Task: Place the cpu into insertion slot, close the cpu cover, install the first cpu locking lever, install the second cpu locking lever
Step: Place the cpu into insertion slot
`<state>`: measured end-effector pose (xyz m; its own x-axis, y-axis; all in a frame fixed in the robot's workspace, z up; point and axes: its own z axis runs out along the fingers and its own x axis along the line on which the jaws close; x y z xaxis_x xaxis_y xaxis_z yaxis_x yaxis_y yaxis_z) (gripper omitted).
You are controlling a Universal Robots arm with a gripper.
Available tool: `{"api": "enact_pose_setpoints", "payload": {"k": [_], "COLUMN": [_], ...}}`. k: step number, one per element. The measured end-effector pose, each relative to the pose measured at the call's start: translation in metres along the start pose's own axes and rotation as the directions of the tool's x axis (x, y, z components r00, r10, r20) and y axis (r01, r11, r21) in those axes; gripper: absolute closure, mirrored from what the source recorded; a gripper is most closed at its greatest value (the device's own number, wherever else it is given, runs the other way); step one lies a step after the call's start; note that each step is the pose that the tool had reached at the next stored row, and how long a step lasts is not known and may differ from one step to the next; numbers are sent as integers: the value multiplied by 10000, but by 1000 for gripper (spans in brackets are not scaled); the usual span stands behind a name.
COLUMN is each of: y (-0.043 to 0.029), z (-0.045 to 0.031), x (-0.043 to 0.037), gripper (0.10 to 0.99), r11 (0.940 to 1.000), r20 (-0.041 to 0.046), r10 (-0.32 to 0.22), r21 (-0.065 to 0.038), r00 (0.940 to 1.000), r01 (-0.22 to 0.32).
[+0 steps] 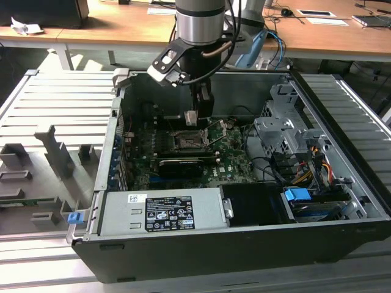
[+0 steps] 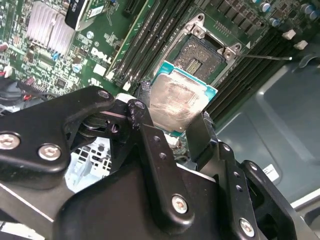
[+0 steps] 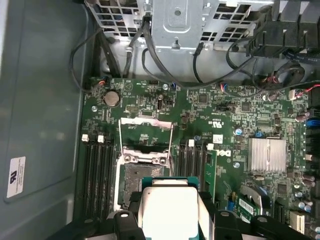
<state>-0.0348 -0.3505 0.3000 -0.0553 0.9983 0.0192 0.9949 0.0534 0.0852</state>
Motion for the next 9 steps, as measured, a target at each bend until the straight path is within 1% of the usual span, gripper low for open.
{"api": "enact_pose_setpoints", "payload": {"k": [1, 9], "y": [-1, -5], "z": [15, 60], "x": [0, -1], "gripper": [557, 557], "r11": [10000, 10000], "r20": [1, -4], "r10": [15, 20], "r21": [0, 0], "r00": [10000, 10000], "r01": [-15, -20]}}
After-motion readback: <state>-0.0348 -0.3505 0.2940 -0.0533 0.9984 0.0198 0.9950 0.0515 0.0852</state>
